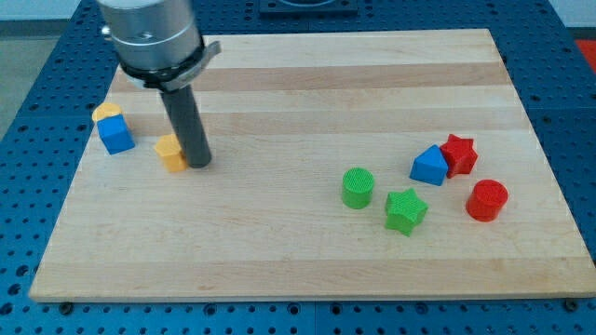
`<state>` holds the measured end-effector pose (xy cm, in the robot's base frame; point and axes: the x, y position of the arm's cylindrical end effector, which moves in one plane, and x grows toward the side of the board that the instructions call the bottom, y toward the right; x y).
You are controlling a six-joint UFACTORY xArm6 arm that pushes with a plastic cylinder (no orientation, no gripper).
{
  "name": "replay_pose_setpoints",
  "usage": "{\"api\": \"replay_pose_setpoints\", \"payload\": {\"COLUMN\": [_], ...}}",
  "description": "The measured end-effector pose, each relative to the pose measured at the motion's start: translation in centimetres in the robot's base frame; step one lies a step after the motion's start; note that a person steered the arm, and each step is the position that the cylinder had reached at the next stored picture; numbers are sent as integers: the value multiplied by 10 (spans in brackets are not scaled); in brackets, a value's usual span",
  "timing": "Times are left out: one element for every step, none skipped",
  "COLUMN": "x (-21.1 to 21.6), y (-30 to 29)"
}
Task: Move the green star into the green circle
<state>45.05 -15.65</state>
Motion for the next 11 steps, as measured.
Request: {"api": "replay_pose_setpoints", "payload": {"x": [0,0,3,46,97,142,125,92,89,85,65], "y": [-30,-52,-58,-9,79,196,279,306,277,234,199]}}
